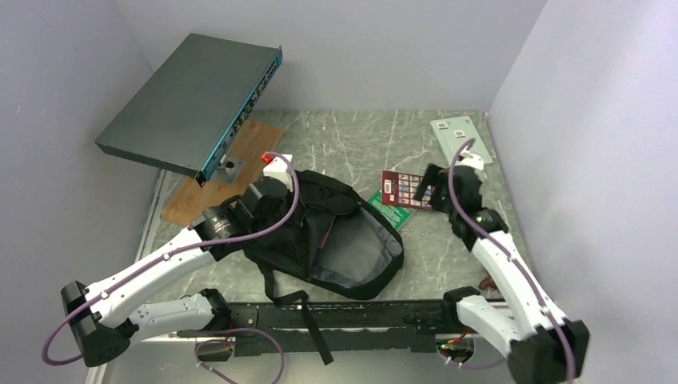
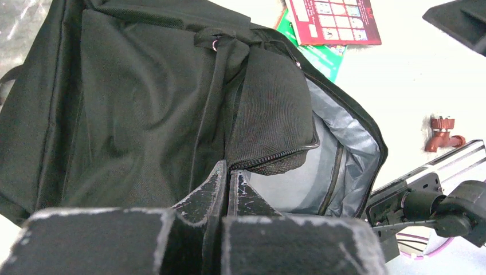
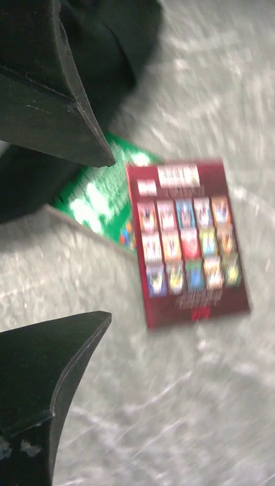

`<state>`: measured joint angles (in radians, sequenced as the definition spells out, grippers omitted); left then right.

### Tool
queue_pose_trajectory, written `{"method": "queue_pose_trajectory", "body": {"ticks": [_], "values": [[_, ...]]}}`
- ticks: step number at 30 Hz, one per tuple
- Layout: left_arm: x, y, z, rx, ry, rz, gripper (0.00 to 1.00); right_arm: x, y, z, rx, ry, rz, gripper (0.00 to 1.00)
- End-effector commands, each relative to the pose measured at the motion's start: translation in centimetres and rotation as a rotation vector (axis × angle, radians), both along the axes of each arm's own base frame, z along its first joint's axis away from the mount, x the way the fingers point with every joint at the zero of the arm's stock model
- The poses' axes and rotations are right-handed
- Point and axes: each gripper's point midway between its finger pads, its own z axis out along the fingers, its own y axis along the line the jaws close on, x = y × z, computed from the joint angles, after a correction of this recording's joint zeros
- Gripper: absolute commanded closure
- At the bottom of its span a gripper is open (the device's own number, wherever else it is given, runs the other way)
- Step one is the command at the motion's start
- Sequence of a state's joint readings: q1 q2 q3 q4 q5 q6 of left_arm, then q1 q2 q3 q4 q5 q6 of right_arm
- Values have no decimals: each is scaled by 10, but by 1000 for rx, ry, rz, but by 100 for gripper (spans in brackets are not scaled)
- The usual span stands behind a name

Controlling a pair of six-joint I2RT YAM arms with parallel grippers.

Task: Pack the student bag
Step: Pick up the book from the center of the board.

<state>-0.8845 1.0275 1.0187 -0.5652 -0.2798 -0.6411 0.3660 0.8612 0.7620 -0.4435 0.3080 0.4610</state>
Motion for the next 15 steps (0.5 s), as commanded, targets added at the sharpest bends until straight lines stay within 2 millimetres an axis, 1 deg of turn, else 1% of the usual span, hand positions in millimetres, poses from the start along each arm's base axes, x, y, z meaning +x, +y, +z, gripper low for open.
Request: {"method": "queue_pose_trajectory", "body": {"ticks": [1,5,6,7,8,12,13,15], "values": [[-5,6,5,-51,8,26,100,15,-31,-26,238,139,-94,1],[-7,1,8,-72,16,11,100,24,-49,-50,569,180,-162,1],[-7,0,9,-76,17,5,100,22,-48,-56,661,189,-174,1],[-8,-1,9,-78,18,1,100,18,-47,-65,731,199,-180,1],[-8,-2,11,-82,20,-1,100,16,-48,-69,782,194,-190,1],[-8,-5,13,-92,21,-10,100,7,-53,-83,849,151,-199,1],[-9,-6,13,-97,22,-13,100,7,-55,-84,860,127,-192,1],[-9,-6,12,-100,25,-13,100,7,-54,-83,878,63,-128,1]]}}
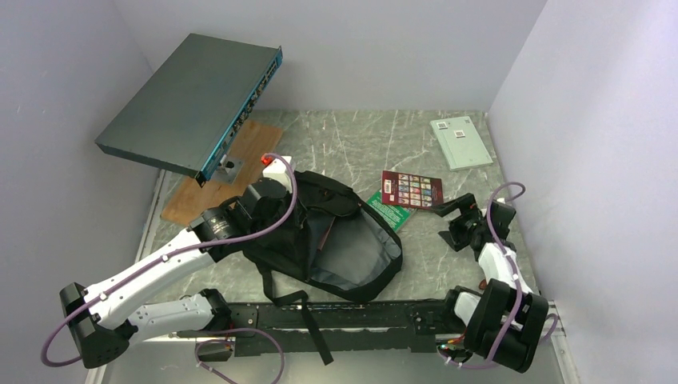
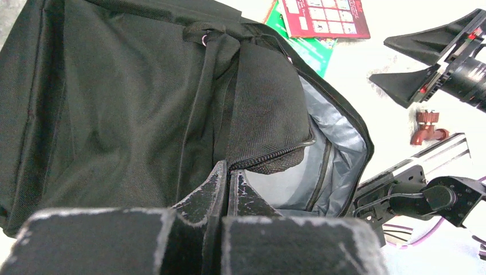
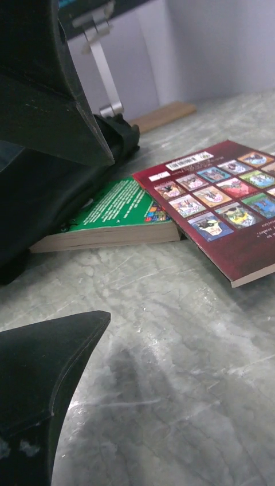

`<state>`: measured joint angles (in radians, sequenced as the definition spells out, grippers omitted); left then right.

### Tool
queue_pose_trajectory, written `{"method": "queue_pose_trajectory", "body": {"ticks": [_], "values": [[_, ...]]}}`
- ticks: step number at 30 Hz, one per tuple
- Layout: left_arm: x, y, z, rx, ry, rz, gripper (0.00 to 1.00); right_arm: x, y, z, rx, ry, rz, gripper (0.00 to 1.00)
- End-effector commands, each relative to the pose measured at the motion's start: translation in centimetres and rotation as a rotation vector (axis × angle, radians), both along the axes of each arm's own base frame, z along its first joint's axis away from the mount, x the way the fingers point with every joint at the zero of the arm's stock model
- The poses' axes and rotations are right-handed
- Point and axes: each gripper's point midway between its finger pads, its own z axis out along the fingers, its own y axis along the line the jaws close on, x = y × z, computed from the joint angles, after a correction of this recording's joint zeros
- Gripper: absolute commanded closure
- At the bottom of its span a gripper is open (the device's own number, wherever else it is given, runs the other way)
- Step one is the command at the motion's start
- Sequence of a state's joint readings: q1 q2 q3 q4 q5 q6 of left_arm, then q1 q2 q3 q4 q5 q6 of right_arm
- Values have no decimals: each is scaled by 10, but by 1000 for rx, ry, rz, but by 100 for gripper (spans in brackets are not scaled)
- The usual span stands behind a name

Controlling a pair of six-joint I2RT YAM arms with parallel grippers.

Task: Pack the student bag
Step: Pick up the book from the center of the board.

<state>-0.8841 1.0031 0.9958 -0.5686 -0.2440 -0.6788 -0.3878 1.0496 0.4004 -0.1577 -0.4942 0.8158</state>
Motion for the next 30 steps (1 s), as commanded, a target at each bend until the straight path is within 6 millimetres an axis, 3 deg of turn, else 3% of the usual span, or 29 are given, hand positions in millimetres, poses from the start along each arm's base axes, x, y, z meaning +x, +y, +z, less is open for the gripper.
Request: {"method": "queue_pose_trajectory", "body": {"ticks": [1,9,18,25,30], "values": [[-1,-5,15,-62,-6,-5,100,22,9,38,71,-304,90,1],[-2,-4,14,-56,0,-8,100,25,7,4,176,-304,72,2],[-2,1,14,-44,-10,1,100,53,-18,-21,223,-283,-14,7],[-2,2,14,-25,-13,-1,100,75,-34,-54,252,-218,-32,12],[-2,4,12,-15,-13,1,100,94,-41,-56,257,-234,13,22]]}}
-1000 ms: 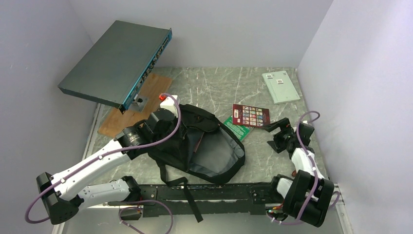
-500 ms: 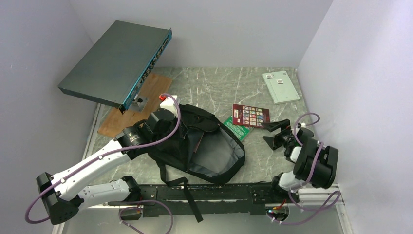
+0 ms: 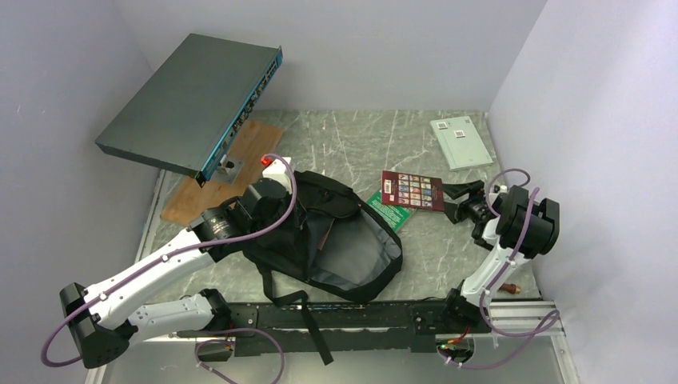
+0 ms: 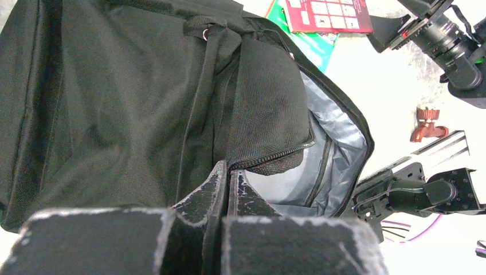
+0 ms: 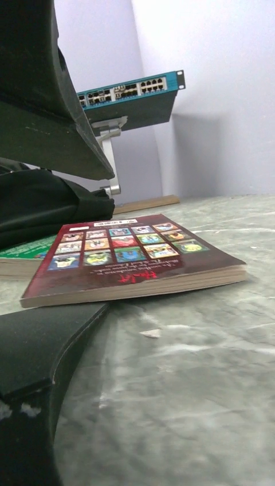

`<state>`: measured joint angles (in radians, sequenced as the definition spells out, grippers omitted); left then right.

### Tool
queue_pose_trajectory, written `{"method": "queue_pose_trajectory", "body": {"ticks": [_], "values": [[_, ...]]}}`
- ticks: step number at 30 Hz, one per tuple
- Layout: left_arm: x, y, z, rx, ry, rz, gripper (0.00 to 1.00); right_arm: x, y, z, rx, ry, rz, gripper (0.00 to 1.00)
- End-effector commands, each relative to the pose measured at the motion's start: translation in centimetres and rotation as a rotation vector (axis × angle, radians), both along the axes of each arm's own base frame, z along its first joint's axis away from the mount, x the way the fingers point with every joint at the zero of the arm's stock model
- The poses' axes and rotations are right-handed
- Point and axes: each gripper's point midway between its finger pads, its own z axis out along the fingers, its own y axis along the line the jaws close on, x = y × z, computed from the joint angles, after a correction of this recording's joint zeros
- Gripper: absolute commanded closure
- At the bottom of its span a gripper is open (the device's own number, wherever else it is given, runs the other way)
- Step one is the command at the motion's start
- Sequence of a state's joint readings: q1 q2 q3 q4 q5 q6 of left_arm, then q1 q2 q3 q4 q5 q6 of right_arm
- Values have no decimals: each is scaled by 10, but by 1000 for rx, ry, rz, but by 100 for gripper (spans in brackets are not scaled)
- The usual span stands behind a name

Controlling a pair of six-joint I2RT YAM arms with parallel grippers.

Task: Pack the student bag
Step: Pick up the book from the center of the board.

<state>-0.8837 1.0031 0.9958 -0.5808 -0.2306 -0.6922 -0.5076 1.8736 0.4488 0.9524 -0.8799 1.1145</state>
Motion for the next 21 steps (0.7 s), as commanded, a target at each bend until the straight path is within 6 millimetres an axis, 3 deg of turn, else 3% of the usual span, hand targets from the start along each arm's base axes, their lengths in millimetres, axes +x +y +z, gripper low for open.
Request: {"method": "queue_pose_trajectory", "body": {"ticks": [1,5,14,16,21], "values": [[1,5,14,-10,-35,4,100,7,-14,-35,-58,86,-23,23],[2,1,13,-9,-31,-6,100,15,-12,-34,-52,75,34,32],[0,-3,13,-13,-17,-23,100,27,21,-14,1,-32,185,52],[0,-2,13,-16,-16,-19,100,27,22,-7,12,-47,188,61],[-1,-2,10,-19,-8,-15,100,28,22,20,30,-68,176,95]]}}
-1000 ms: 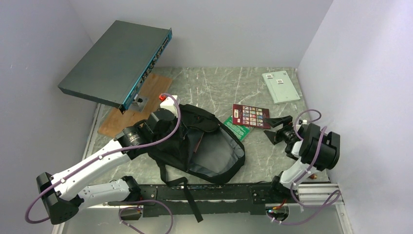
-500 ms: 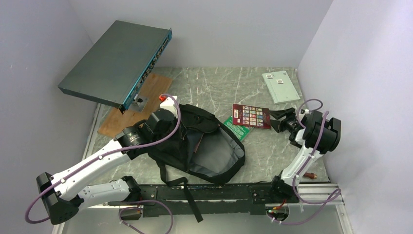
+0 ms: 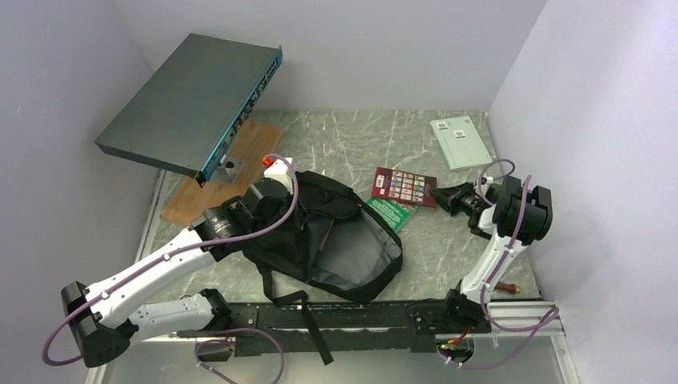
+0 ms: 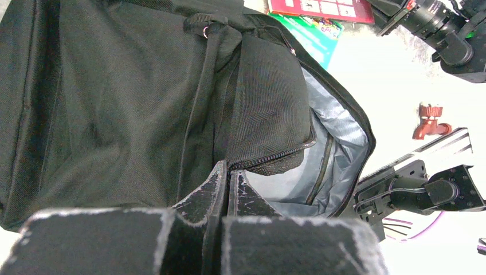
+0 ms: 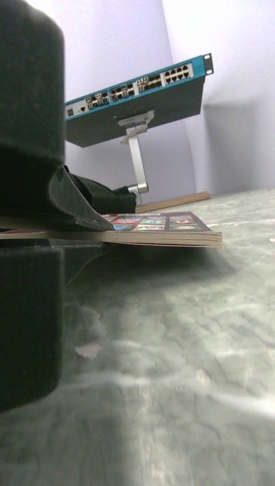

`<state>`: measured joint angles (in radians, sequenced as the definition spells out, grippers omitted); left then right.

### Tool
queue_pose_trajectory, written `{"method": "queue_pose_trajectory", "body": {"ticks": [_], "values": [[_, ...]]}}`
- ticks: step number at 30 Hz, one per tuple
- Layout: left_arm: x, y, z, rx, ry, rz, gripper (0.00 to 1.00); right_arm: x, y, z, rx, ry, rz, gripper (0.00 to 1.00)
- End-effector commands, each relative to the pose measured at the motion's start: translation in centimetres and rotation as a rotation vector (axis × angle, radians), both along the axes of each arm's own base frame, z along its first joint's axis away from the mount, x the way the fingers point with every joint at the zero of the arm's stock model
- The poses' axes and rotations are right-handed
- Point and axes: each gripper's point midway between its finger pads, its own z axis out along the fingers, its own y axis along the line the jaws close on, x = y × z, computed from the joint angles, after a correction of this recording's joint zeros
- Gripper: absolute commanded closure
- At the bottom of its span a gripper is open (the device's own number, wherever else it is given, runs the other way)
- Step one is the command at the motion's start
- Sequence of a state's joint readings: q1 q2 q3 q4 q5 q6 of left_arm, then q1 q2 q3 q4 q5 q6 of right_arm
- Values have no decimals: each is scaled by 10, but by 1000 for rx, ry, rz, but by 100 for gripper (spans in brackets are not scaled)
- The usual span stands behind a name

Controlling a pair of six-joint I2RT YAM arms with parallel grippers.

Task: Pack the student bag
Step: Pick up the book from the center of the board.

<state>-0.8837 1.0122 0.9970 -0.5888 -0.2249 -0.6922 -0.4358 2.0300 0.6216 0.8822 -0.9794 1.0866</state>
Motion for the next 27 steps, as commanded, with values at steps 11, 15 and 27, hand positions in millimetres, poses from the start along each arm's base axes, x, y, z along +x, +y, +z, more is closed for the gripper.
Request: {"method": "queue_pose_trajectory", "body": {"ticks": [11,15,27], "values": [[0,-5,17,-39,-13,-11,100,19,10,156,-549,-61,1,100],[0,-2,15,-36,-10,-5,100,10,27,207,-900,-102,-31,100],[8,-2,14,-5,-48,4,100,-118,106,265,-1093,-349,225,100]]}}
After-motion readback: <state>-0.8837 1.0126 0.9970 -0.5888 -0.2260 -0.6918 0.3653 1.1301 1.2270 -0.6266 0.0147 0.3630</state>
